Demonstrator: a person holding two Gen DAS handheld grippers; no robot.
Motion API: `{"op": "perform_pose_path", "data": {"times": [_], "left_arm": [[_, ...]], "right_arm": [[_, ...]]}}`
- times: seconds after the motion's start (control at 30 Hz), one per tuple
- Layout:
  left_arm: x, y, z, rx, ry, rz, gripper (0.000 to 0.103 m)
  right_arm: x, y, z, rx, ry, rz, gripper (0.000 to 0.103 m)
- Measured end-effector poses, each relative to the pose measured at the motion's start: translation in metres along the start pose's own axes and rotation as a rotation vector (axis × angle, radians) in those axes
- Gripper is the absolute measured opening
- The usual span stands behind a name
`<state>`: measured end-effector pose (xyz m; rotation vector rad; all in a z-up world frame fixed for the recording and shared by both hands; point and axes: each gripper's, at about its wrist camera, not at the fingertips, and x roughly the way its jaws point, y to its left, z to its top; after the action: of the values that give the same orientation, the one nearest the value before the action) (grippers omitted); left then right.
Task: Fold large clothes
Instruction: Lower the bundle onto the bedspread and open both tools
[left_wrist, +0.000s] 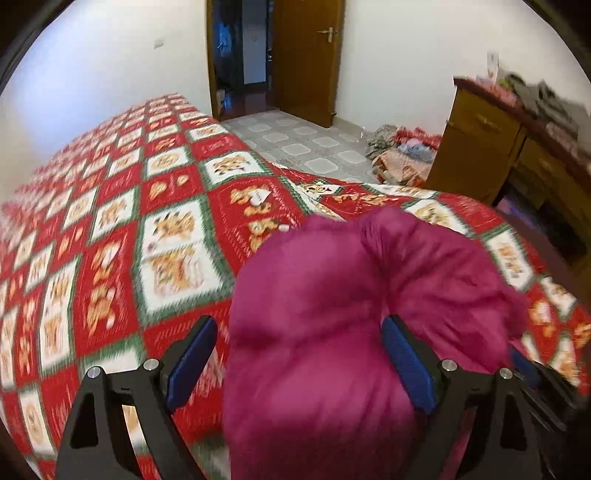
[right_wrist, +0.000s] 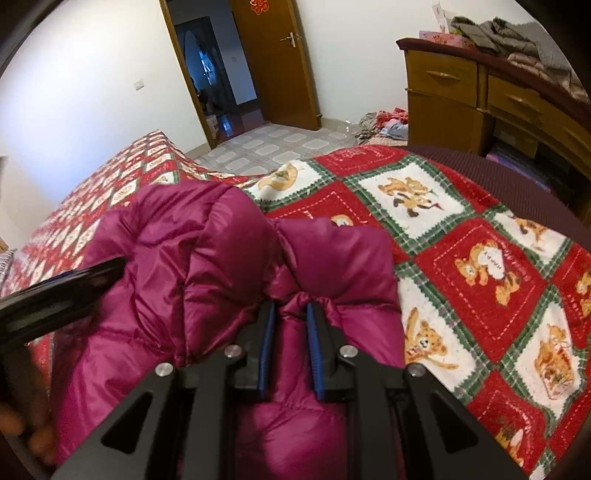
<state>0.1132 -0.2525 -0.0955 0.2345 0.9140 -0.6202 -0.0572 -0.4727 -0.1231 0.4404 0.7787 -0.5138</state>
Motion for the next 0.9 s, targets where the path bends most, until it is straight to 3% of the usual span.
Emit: {"op": "perform_pose_path", "data": {"times": [0.2, 0.37, 0.6, 0.9], "left_arm": [[-0.059, -0.001, -0.032, 0.086, -0.057, 0.032, 0.092], [-0.084, 0.006, -0.061, 0.12, -0.081, 0.049, 0.092], [-0.109, 0.002, -0.098, 0.154, -0.102, 0.029, 0.092], [-0.15, -0.003, -0.144, 0.149, -0.134, 0.015, 0.092]], "right_arm": [[-0.007, 0.001, 0.001, -0.011, 0.006, -0.026, 0.02], [-0.054, 0.002, -0.016, -0.011, -0.033, -0.078, 0.04], [-0.122, 0.002, -0.062, 0.01, -0.07, -0.052, 0.04], [-0.161, 0.002, -0.104, 0.002, -0.062, -0.044, 0.04]]}}
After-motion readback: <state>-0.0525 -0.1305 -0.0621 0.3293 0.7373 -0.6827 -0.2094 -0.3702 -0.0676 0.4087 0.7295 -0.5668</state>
